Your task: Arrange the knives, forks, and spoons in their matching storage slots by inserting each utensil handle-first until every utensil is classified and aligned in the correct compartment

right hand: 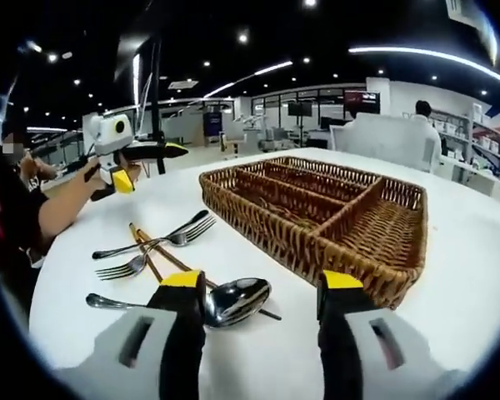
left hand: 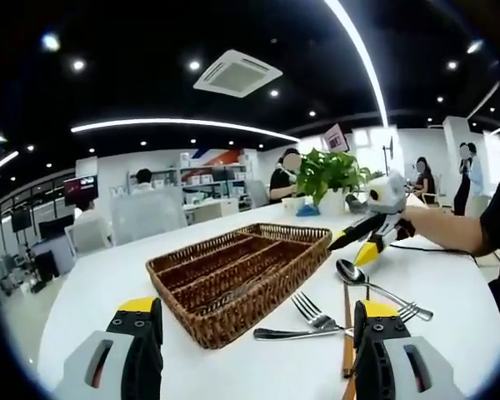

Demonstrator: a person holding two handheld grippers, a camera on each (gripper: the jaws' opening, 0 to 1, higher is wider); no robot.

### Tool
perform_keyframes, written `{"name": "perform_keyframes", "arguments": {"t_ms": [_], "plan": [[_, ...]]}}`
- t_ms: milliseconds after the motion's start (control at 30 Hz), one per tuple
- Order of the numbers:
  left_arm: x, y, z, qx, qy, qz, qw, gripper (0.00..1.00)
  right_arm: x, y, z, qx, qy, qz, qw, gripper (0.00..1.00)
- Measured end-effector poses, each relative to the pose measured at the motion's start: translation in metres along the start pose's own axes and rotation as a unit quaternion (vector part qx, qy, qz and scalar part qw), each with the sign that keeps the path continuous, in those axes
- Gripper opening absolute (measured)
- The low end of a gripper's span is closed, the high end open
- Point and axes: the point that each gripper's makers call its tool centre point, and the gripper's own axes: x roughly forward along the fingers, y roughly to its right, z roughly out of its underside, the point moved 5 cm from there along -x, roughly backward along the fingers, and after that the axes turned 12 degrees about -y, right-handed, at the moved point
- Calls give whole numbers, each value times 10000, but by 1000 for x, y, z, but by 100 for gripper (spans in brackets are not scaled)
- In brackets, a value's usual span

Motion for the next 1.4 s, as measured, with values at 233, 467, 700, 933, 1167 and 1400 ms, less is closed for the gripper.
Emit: {"name": "perform_keyframes", "arguments": {"t_ms": [233, 467, 700, 933, 1167, 1400], "plan": [[0, 1, -1, 16, 28, 3, 10000, 100, 9, -6, 8, 14, -240, -231, 9994, 39], [0, 2, -1, 50, 22, 15, 10000, 100, 8, -4, 12, 110, -325, -253, 9991, 17], [0, 2, 0, 70, 14, 15, 10000, 100, 6, -5, 14, 198, -360, -331, 9986, 12], [0, 3, 0, 84, 5, 13, 10000, 100, 1, -6, 13, 274, -345, -532, 9976, 8], [0, 3, 0, 94, -8, 31, 10000, 100, -9, -5, 5, 473, -150, -673, 9965, 5], [3, 17, -6, 13, 89, 377, 9993, 100, -16, -8, -7, 525, 138, -667, 9963, 3]]}}
